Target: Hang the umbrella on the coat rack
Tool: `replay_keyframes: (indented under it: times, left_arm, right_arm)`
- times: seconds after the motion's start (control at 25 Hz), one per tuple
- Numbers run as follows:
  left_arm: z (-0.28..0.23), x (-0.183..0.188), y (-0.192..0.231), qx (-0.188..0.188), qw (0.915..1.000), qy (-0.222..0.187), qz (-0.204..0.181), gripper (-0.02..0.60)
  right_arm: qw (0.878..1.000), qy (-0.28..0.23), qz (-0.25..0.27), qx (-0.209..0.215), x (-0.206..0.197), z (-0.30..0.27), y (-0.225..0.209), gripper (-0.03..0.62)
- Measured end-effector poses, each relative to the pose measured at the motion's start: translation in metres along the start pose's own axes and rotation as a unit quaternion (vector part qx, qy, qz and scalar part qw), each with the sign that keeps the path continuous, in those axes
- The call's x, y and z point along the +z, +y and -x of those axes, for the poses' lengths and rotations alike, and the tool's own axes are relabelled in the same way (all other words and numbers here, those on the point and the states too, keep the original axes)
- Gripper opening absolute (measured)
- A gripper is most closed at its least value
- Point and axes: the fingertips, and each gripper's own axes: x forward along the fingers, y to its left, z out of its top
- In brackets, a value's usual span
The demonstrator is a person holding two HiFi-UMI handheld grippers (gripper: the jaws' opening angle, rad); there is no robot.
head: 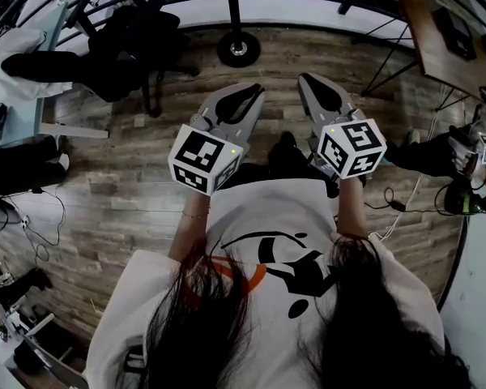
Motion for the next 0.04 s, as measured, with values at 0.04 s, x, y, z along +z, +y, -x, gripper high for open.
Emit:
replay_keyframes:
  times: [0.04]
  left_arm:
    - [0.0003, -0.0004, -0.0002, 0.0, 1.0, 0.0, 0.0, 0.031]
  right_arm:
    - [1.0, -0.001, -0.001, -0.005, -0.0002, 0.0015, -0.0032, 0.02]
